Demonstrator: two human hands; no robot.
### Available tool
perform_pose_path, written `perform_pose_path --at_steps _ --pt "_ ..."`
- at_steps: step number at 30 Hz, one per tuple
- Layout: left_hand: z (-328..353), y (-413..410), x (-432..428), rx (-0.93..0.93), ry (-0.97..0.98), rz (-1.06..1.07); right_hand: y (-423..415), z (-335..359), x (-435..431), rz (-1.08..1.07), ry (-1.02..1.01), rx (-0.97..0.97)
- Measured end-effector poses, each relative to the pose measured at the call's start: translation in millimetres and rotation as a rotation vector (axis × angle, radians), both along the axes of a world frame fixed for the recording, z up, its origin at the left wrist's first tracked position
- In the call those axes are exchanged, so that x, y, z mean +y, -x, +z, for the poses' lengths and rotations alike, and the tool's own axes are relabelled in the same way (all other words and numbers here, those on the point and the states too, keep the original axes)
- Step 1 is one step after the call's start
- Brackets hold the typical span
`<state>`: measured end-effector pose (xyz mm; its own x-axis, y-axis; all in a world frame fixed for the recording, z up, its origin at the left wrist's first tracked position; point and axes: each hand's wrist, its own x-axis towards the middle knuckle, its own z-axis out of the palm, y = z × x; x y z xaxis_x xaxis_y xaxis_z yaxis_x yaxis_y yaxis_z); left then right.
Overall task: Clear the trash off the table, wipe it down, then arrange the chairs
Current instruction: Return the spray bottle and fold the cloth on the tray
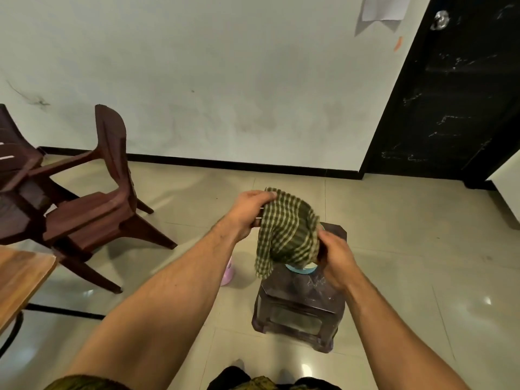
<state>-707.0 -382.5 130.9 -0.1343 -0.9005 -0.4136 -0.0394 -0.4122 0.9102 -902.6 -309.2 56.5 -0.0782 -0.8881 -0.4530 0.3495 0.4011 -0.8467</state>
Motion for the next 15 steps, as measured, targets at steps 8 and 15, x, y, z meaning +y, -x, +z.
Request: perform_pose_path --at_steps 8,15 --pt "-101 9 69 0.04 -0.478 -0.119 14 -8 29 0.015 -0.351 -0.365" --pt "-100 9 78 0.084 -0.465 0.1 38 -62 63 0.041 -0.49 -0.357"
